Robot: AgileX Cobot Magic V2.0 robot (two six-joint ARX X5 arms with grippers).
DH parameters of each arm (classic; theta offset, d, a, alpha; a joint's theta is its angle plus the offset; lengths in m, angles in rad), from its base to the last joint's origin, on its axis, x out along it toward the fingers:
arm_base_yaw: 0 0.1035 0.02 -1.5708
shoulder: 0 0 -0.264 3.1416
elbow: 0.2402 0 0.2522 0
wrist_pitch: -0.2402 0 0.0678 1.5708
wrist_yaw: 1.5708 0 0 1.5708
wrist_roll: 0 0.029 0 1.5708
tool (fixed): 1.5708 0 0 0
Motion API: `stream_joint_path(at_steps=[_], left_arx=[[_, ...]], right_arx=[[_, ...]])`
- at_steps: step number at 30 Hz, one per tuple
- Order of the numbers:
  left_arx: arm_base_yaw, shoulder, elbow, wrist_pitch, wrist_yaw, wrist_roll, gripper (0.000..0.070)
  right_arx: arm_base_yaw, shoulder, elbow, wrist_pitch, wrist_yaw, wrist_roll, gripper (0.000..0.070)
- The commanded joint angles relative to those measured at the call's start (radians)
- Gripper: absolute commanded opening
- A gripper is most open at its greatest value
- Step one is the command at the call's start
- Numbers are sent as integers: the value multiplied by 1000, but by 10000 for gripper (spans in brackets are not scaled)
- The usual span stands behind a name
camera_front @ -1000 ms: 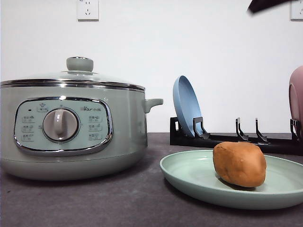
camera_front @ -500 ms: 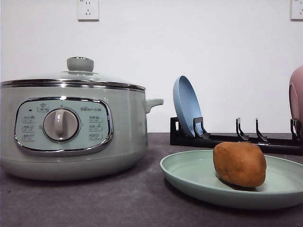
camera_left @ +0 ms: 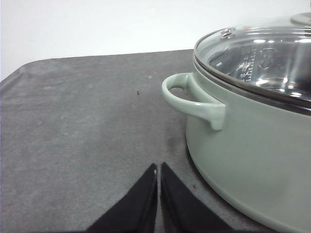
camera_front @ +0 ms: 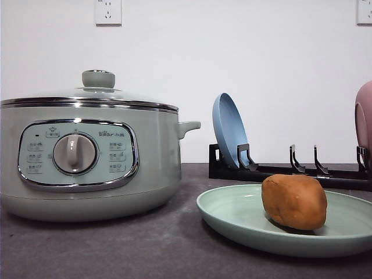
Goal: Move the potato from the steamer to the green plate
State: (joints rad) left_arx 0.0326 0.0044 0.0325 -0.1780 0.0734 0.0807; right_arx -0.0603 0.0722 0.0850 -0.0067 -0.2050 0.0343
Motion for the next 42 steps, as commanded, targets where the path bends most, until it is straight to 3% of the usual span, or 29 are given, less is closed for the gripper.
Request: stream_joint_path(at_steps=[1,7,17,42], left_arx=[[2,-1,-20,-8,-3,5,1],[2,-1,-20,-8,-3,5,1],[2,-1,-20,-8,-3,5,1],[2,-1,-20,-8,-3,5,1]], right_arx=[[-2,-11,-14,13,4,18,0],[-1,-47,-71,13,4,19,0],[-1,-69,-74,-160,4,18,0],[-1,-69,-73,-151,1,10,0]])
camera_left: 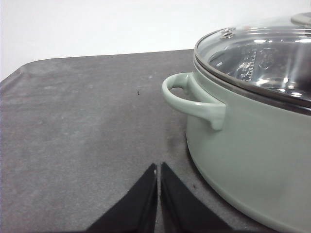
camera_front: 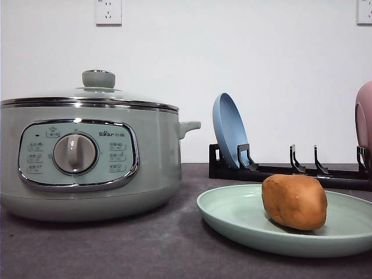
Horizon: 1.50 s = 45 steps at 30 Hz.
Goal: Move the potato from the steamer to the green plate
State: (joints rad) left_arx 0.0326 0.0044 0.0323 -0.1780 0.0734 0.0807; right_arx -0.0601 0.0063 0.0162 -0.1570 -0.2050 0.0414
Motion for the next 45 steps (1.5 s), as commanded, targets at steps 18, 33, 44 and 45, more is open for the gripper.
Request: stream_joint_path(at_steps=[18,33,44,45], left_arx=[[2,-1,-20,-8,-3,5,1],[2,-1,-20,-8,-3,5,1],[2,-1,-20,-8,-3,5,1],[2,-1,-20,-8,-3,5,1]], right_arx=[[-2,-3,-5,-1,1,3,0],[-2,-3,-5,-1,1,3,0],[-2,-3,-5,-1,1,3,0],[-2,-3,-5,-1,1,3,0]])
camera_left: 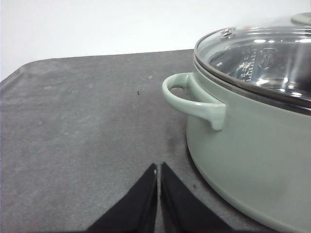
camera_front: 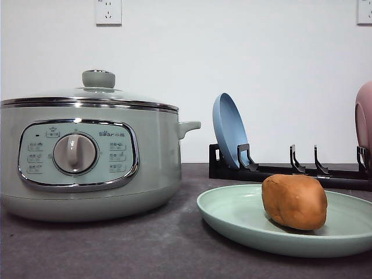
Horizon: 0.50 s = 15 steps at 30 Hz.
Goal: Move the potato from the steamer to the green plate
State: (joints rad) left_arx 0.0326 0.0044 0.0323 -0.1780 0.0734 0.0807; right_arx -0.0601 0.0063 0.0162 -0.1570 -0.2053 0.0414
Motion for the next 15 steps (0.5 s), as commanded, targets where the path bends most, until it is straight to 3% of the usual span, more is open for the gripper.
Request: stream_joint_path(at_steps=[1,15], left_arx=[[2,-1,-20,-8,-3,5,1],[2,-1,-20,-8,-3,5,1]], right_arx=[[-2,-3,-5,-1,1,3,0],[-2,-3,-5,0,1,3,0]])
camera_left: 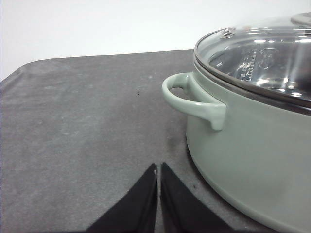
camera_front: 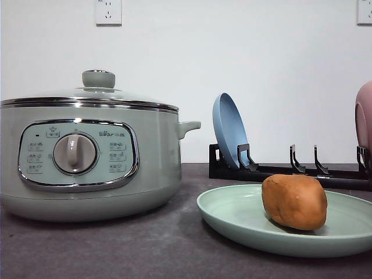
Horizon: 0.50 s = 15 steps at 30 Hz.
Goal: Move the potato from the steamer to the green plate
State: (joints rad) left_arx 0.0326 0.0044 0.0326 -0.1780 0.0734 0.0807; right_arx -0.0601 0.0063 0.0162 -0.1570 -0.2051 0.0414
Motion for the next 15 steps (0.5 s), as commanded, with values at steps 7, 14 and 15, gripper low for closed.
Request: stream_joint_path(at_steps=[7,14,15], left_arx=[[2,-1,-21,-8,-3,5,1],[2,-1,-21,-8,-3,5,1],[2,-1,-21,-8,-3,5,1]], right_arx=[[-2,-3,-5,-1,1,3,0],[-2,-3,-5,0,1,3,0],[-2,-3,-5,-1,1,3,0]])
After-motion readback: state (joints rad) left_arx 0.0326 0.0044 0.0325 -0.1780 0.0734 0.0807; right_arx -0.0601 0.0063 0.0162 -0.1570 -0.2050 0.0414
